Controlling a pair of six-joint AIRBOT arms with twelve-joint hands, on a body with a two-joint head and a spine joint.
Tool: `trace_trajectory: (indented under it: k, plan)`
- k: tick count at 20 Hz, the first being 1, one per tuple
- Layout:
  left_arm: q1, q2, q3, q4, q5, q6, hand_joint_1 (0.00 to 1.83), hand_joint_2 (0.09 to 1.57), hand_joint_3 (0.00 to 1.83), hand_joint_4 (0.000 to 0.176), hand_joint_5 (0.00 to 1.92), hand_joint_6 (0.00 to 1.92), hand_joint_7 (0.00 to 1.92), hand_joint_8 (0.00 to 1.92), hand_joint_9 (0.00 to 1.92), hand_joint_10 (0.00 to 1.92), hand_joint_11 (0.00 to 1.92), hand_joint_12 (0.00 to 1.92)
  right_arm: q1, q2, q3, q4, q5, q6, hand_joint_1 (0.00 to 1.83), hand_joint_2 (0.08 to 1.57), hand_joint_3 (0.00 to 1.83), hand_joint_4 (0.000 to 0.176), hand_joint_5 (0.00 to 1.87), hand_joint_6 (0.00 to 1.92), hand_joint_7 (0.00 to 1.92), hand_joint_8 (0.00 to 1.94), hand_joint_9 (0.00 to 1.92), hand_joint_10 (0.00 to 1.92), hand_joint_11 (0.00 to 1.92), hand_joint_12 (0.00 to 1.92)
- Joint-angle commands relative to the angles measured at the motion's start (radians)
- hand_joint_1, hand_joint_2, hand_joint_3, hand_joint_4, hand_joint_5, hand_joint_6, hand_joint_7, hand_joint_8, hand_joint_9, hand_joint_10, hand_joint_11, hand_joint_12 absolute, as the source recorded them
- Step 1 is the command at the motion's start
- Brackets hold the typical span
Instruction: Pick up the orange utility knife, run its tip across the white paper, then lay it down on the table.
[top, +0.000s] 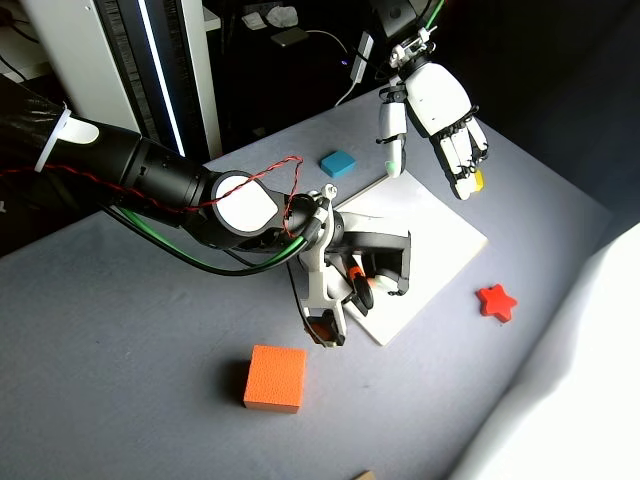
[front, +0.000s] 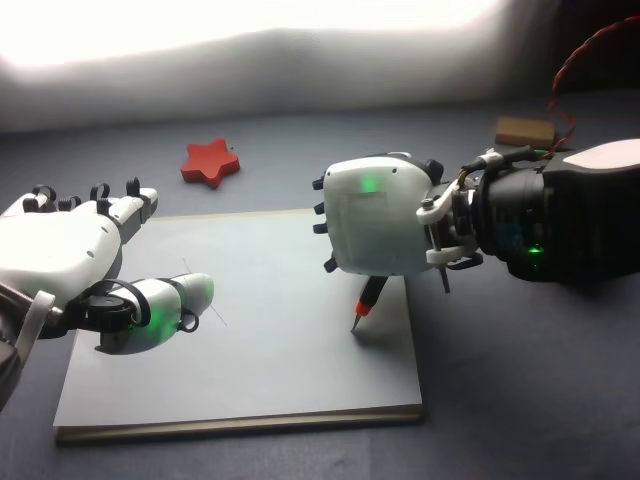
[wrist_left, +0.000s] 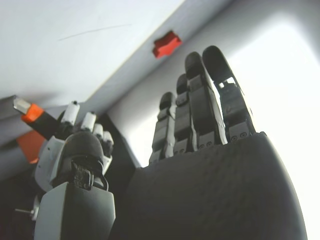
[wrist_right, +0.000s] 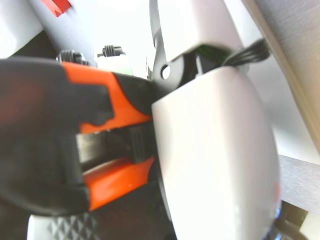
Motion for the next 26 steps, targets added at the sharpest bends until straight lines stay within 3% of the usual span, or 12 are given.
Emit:
trace_trajectory:
  k: [1,3,5,10,14,21,26]
  plan:
    - [-0.004,0.002,0.001,0.070,-0.066,0.001,0.03,1.25,0.00,0.070,0.06,0.01,0.19,0.00,0.33,0.00,0.00,1.18,0.010,0.009,0.005,-0.004,0.028,-0.011,1.48,1.26,0.00,0.176,1.26,1.92,1.45,1.94,1.58,1.92,1.64,1.92]
    - [-0.004,0.002,0.001,0.070,-0.066,0.001,0.03,1.25,0.00,0.071,0.06,0.00,0.19,0.00,0.33,0.00,0.00,1.19,0.019,0.016,0.003,0.012,0.063,-0.013,1.48,1.26,0.00,0.176,1.26,1.92,1.45,1.94,1.58,1.92,1.64,1.92]
    - [-0.002,0.002,0.001,0.070,-0.066,0.001,0.05,1.25,0.00,0.075,0.06,0.00,0.20,0.00,0.35,0.01,0.00,1.19,0.031,0.043,-0.026,0.145,0.064,-0.062,1.49,1.25,0.00,0.176,1.28,1.92,1.46,1.94,1.58,1.92,1.65,1.92]
    - [-0.001,0.002,0.001,0.070,-0.066,0.001,0.03,1.26,0.00,0.073,0.04,0.00,0.16,0.00,0.31,0.00,0.00,1.17,0.042,0.111,-0.066,0.314,0.096,-0.080,1.50,1.25,0.00,0.176,1.27,1.92,1.46,1.94,1.59,1.92,1.65,1.92]
    - [-0.001,0.002,0.000,0.070,-0.066,0.000,0.05,1.26,0.00,0.077,0.04,0.00,0.19,0.00,0.33,0.00,0.00,1.14,0.023,0.210,-0.187,0.555,0.040,-0.056,1.48,1.26,0.00,0.176,1.28,1.92,1.45,1.94,1.58,1.92,1.64,1.92]
    - [0.000,0.002,-0.002,0.070,-0.066,0.000,0.05,1.25,0.00,0.075,0.06,0.01,0.18,0.00,0.33,0.00,0.00,1.16,-0.085,0.342,-0.324,0.603,-0.002,-0.005,1.48,1.26,0.00,0.176,1.27,1.92,1.46,1.94,1.58,1.92,1.64,1.92]
    - [0.002,0.002,-0.003,0.070,-0.066,0.000,0.03,1.26,0.00,0.075,0.05,0.00,0.17,0.00,0.33,0.01,0.00,1.18,-0.156,0.372,-0.330,0.668,-0.007,0.013,1.49,1.26,0.00,0.176,1.28,1.92,1.46,1.94,1.58,1.92,1.64,1.92]
